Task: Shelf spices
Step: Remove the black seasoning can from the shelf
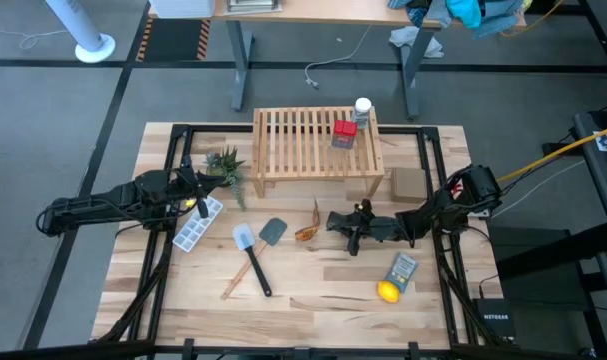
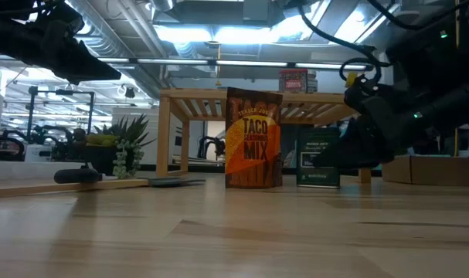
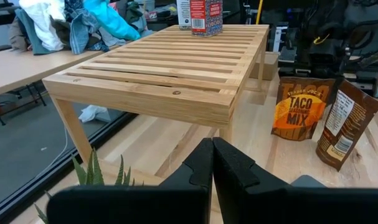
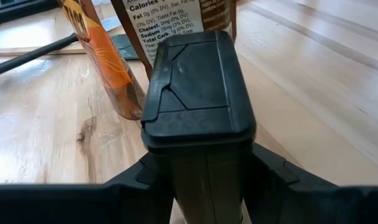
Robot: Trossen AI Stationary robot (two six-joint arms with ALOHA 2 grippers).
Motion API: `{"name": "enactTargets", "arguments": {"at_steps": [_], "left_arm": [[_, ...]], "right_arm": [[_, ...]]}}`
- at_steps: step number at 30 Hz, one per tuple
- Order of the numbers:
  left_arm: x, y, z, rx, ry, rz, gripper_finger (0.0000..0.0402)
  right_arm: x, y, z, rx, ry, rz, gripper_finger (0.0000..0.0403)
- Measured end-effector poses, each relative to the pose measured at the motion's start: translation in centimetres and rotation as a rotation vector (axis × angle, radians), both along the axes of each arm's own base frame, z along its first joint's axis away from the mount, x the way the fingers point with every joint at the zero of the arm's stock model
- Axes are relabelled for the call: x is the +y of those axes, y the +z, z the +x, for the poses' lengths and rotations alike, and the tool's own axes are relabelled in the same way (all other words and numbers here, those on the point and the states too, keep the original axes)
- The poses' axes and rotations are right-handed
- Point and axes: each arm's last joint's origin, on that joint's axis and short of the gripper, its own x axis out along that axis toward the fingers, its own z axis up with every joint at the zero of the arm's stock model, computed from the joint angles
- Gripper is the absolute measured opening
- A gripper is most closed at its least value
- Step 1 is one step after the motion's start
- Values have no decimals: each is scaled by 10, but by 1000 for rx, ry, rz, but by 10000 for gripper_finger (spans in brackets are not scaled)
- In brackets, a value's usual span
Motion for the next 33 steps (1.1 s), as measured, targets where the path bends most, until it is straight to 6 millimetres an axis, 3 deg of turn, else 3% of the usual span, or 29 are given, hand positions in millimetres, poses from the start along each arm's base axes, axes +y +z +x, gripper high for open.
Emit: {"name": "enactTargets", "arguments": {"at_steps": [33], "left_arm": [[0, 0, 0, 6, 0, 2, 4]], "right_arm": [[2, 2, 5, 12, 50, -69, 152]]}}
